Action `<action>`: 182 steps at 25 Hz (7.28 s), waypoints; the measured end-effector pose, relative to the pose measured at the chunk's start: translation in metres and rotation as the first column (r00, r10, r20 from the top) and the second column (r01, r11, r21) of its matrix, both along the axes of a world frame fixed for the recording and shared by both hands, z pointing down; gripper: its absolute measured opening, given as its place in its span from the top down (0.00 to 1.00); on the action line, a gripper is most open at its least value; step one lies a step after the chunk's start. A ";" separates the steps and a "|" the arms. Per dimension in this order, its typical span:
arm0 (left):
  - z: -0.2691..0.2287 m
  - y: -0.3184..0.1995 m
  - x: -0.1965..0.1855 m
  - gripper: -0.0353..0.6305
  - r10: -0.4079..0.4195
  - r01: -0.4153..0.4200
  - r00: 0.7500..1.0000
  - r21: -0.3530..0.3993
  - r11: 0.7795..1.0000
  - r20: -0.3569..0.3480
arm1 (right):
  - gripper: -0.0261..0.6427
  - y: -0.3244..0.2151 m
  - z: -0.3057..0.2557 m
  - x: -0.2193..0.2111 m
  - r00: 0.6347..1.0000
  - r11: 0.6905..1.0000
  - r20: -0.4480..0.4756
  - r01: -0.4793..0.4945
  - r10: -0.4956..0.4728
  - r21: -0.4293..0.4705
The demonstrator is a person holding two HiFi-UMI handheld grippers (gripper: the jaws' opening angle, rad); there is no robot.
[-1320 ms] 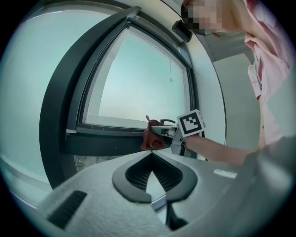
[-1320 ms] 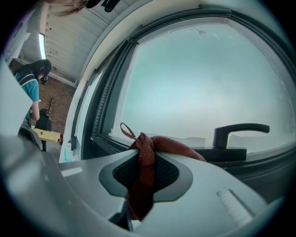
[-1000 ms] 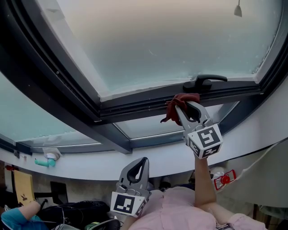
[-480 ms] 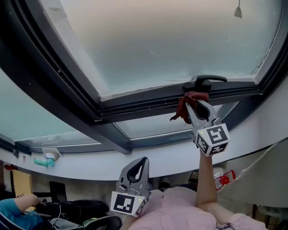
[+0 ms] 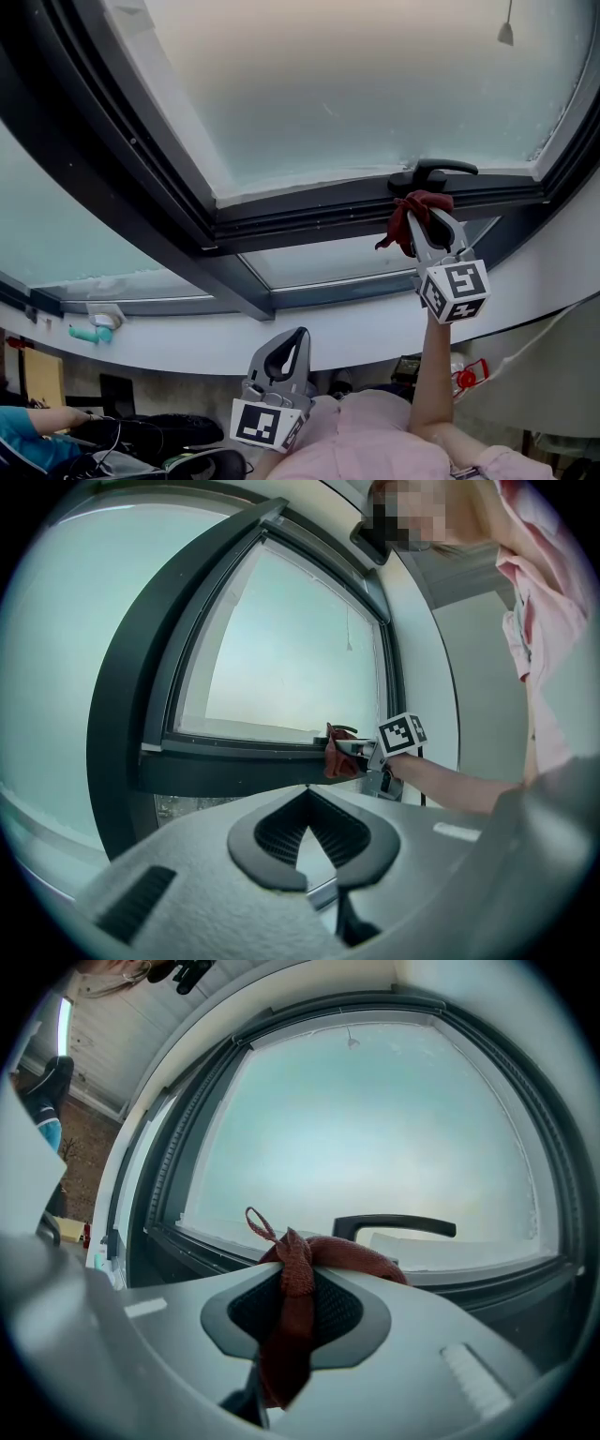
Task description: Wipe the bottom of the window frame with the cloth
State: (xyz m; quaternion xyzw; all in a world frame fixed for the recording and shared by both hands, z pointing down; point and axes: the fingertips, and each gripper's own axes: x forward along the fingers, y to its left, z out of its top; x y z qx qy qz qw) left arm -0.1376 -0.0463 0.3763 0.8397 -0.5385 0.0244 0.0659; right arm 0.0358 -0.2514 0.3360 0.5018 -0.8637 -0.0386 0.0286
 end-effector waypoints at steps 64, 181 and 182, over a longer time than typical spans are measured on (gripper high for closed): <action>-0.019 0.040 -0.182 0.95 -0.100 0.101 0.995 0.051 0.994 -0.026 | 0.85 0.060 0.053 -0.324 0.931 0.927 0.010 0.365 -0.366 -0.084; -0.025 0.006 -0.038 0.95 -0.058 0.059 0.998 0.051 0.997 -0.020 | 0.84 0.024 0.053 -0.128 0.967 0.966 -0.033 0.252 -0.254 -0.058; -0.025 0.006 -0.037 0.95 -0.058 0.058 0.998 0.050 0.997 -0.020 | 0.84 0.024 0.052 -0.125 0.968 0.967 -0.032 0.248 -0.250 -0.057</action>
